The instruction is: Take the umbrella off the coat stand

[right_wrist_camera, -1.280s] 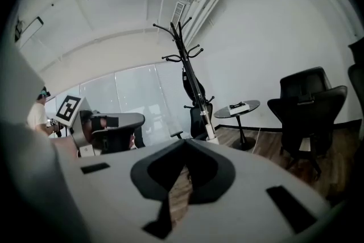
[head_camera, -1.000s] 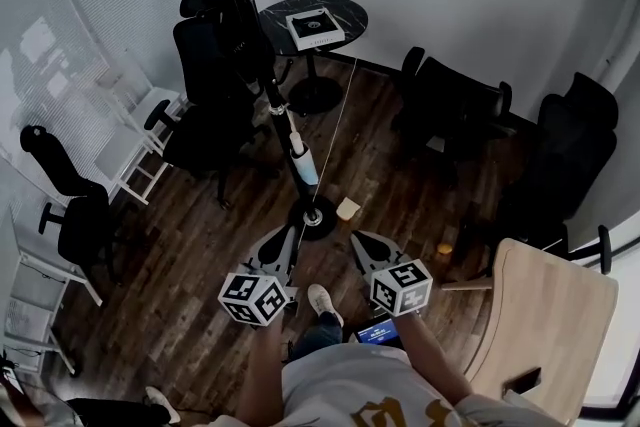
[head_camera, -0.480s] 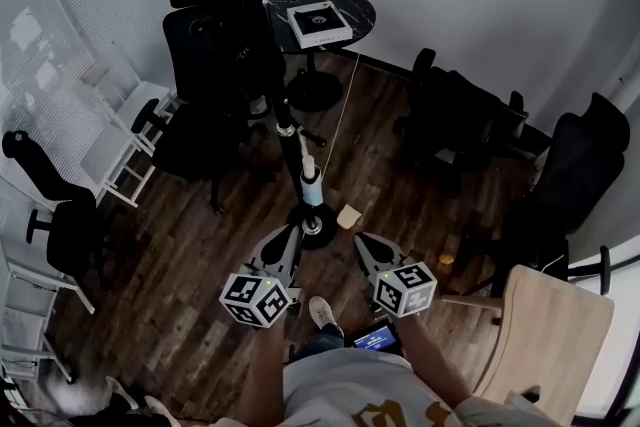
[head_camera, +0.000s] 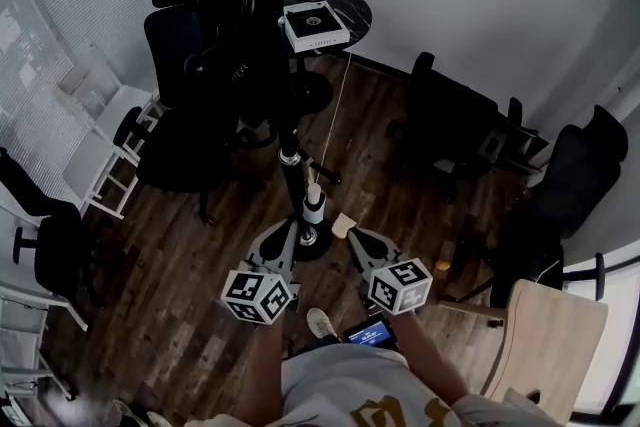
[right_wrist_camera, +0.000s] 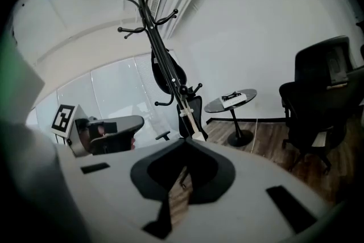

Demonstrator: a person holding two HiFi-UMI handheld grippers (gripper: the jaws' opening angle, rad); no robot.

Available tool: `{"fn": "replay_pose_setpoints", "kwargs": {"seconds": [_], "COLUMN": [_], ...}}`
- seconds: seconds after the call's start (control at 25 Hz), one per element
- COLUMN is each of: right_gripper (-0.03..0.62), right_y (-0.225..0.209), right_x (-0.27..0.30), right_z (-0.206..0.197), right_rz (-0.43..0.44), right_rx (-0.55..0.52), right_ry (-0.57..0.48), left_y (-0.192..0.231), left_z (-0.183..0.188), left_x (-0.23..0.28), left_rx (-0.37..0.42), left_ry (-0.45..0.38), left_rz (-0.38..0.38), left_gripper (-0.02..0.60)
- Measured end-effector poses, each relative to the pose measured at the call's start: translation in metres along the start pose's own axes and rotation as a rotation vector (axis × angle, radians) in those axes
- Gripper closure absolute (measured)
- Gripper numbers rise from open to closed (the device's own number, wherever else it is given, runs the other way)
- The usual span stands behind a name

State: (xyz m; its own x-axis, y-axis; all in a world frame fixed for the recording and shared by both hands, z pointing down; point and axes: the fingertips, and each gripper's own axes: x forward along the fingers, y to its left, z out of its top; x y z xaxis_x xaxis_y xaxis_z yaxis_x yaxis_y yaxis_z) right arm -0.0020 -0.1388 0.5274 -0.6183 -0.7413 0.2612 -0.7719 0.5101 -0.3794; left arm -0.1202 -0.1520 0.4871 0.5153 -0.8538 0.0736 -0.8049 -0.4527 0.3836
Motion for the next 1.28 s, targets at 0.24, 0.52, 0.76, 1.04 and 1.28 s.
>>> {"fn": "replay_pose_setpoints", "kwargs": {"seconds": [0.24, 0.52, 0.76, 1.04, 1.28], "right_gripper": [0.582, 0.582, 0.582, 0.582, 0.582], "right_y": [-0.003, -0.008, -0.006, -0.005, -0.012], "right_x": [0.017, 0.031, 0.053, 0.063, 0.077], "right_z": [0.011, 0.034, 0.036, 0.045, 0.044], "right_rz": [-0.026, 0.001, 0.054, 0.137, 0.129], "right_rx": [-0.017, -0.038, -0.058, -0.033, -0.061], "right_ry": [-0.028, -0.096, -0.075, -0.113, -0.074], "left_y": [0.013, 0.022, 0.031, 0.030, 0.033], "left_z": [-0.001, 0.003, -0.001, -0.009, -0.012], "left_x": [0.021, 0.038, 0.054, 0.061, 0.074], "left_rx": [-0.021, 0.027, 0.052, 0.055, 0.065], "left_ry": [0.012, 0.037, 0.054, 0.078, 0.088], "left_rz": [-0.045, -0.044, -0.026, -0.008, 0.006], "left_gripper": [0.561, 0.561, 0.561, 0.561, 0.561]}}
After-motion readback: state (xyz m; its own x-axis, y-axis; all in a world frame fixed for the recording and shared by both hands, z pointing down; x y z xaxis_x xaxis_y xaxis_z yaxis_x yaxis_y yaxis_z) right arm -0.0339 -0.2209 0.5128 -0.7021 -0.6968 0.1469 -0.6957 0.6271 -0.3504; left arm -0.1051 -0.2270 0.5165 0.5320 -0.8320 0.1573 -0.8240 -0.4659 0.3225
